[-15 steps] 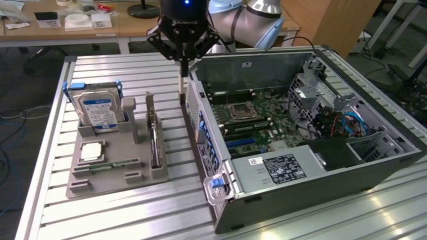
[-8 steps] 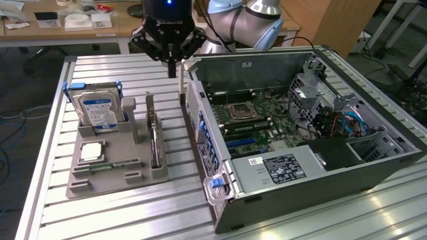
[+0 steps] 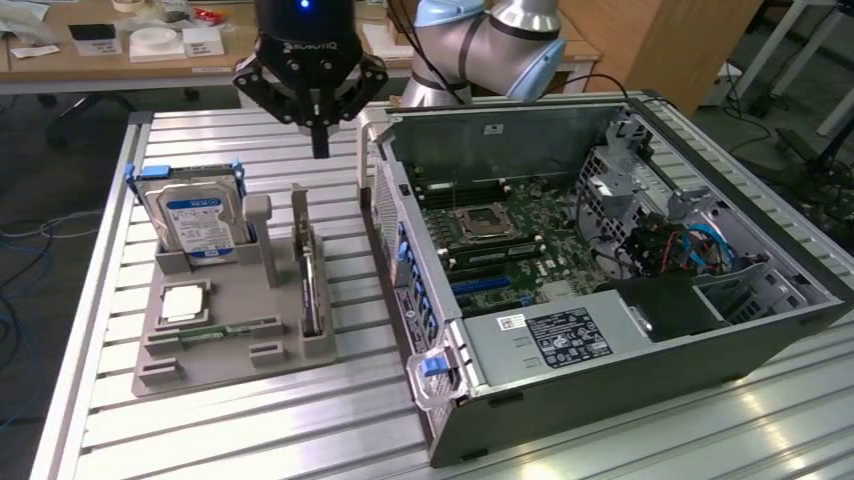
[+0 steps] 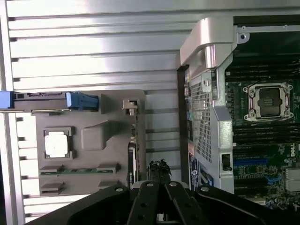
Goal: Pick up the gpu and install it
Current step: 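Reach for the gpu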
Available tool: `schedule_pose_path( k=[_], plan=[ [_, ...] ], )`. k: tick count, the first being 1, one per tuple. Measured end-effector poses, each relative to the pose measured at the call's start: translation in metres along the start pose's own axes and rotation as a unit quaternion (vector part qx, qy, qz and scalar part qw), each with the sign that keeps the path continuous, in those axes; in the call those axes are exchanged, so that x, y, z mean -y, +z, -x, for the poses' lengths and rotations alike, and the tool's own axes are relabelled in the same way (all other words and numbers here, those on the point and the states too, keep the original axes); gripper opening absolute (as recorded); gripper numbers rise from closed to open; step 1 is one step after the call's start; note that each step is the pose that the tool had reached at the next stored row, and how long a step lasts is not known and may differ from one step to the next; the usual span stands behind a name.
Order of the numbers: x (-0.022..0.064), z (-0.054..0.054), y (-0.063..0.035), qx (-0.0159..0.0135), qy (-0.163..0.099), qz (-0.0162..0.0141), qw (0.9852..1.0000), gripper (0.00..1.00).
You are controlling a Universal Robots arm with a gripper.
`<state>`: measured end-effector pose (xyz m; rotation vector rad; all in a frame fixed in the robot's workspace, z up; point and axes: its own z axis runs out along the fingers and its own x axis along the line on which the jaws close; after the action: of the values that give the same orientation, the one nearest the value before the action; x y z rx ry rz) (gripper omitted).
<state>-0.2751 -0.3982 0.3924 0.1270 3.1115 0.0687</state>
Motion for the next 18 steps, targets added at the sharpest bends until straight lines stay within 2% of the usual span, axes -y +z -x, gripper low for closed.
schedule_pose_path(
  k=[10, 18],
  plan=[
    [0.0019, -0.023, 0.0002, 0.0001, 0.002, 0.0, 1.0, 0.11],
    [0.0023, -0.025, 0.0001, 0.0001, 0.002, 0.0, 1.0, 0.11]
  ],
)
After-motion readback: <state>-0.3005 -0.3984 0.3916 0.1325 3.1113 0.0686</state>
